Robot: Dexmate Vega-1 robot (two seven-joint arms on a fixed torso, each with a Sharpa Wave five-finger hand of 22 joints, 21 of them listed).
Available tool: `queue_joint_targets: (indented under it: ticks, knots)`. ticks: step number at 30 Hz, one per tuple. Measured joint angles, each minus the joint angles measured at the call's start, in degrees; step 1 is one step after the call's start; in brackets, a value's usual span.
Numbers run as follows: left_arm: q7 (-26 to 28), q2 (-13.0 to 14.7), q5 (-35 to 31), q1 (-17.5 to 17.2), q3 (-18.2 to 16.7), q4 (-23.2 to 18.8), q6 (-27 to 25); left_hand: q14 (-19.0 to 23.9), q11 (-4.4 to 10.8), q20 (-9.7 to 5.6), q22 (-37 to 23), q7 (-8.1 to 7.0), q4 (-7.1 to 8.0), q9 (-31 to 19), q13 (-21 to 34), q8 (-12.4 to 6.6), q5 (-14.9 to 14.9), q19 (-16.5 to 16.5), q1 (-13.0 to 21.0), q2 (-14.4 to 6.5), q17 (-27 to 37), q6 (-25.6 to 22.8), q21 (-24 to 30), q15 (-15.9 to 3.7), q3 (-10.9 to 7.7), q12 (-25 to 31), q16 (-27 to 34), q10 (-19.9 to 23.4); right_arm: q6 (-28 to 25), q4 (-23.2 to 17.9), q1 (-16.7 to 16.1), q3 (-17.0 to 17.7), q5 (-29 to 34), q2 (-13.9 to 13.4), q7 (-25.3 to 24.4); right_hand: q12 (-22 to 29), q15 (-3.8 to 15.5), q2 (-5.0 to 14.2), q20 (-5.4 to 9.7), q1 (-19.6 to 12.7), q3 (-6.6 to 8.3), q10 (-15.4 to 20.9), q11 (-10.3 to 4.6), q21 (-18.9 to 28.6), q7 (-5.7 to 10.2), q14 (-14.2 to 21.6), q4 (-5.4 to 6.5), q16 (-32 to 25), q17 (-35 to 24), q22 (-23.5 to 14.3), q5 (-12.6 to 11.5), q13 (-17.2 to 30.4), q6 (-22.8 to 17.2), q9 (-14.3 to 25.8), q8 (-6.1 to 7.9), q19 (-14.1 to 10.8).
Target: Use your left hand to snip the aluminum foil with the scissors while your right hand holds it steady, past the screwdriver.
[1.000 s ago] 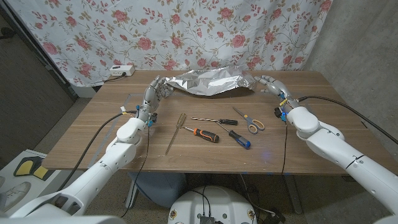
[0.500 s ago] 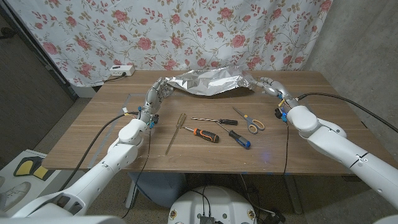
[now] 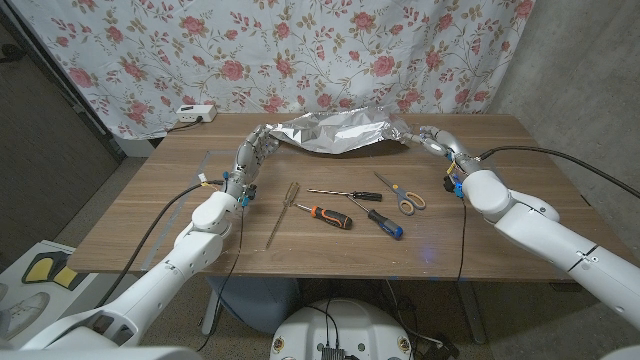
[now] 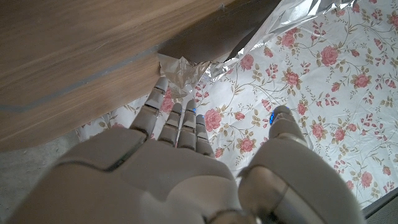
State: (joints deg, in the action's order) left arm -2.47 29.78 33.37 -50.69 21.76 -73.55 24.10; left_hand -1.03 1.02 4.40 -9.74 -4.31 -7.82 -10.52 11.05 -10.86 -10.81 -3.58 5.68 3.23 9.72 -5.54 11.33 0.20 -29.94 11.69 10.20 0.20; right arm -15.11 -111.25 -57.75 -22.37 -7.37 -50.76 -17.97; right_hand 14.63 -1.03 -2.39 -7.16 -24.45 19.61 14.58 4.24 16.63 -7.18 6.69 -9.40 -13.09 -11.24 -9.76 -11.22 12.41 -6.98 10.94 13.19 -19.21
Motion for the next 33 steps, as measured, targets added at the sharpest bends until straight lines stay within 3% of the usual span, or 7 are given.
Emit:
queue_joint_targets:
  ticks: [21,30,31,33]
  knots:
    - [-1.04,-0.26,0.51,0.0,0.27,1.47,0.0,0.0,0.0,-0.11,0.0,0.01,0.0,0.0,0.0,0.0,0.0,0.11,0.0,0.0,0.0,0.01,0.0,0.0,0.0,0.0,0.0,0.0,-10.77,-5.14,-0.46,-2.3,9.01,-1.5,-2.71,0.63,0.29,-0.22,-0.22,-0.22,-0.49,2.0,-0.67,-0.83,-0.48,0.3,0.48,0.0,-0.1,0.01,0.16,0.26,-1.55,0.0,0.0,-0.21]
    - [-1.33,-0.23,0.63,-0.01,0.29,1.51,0.0,0.0,0.0,-0.11,0.0,0.01,0.0,0.0,0.0,0.0,0.0,0.11,0.3,-0.3,0.0,0.01,0.0,0.0,0.0,0.0,0.0,0.0,-11.02,-7.04,-0.33,-3.61,9.22,-1.78,-2.75,1.06,1.0,-0.23,-0.05,-0.22,-0.73,4.15,-1.23,-0.83,-0.61,2.23,0.72,-0.57,-0.1,0.01,0.21,0.52,-3.48,0.0,0.46,-1.28]
    - [-1.36,-0.19,0.65,-0.15,0.32,1.65,0.01,0.0,0.0,-0.11,0.0,0.01,0.0,0.0,0.0,0.0,0.0,0.11,0.3,-0.3,0.0,0.01,0.0,0.0,0.0,0.0,0.0,0.0,-15.06,-7.26,-0.28,-3.77,12.7,-1.83,-3.24,1.07,1.0,-0.23,-0.1,-0.22,-0.73,4.22,-1.3,-0.96,-0.61,2.23,0.72,-0.57,-0.1,0.01,0.21,0.52,-3.48,0.0,0.46,-1.33]
    - [-1.39,-0.19,0.66,-0.16,0.33,1.72,0.02,0.0,0.0,-0.11,0.0,0.01,0.0,0.0,0.0,0.0,0.0,0.11,0.3,-0.3,0.0,0.01,0.0,0.0,0.0,0.0,0.0,0.0,-15.66,-7.59,-0.17,-4.07,13.18,-1.92,-3.25,1.09,1.0,-0.23,-0.11,-0.22,-0.73,4.22,-1.3,-1.17,-0.59,2.23,0.72,-0.57,-0.1,0.01,0.21,0.52,-3.49,0.01,0.61,-1.34]
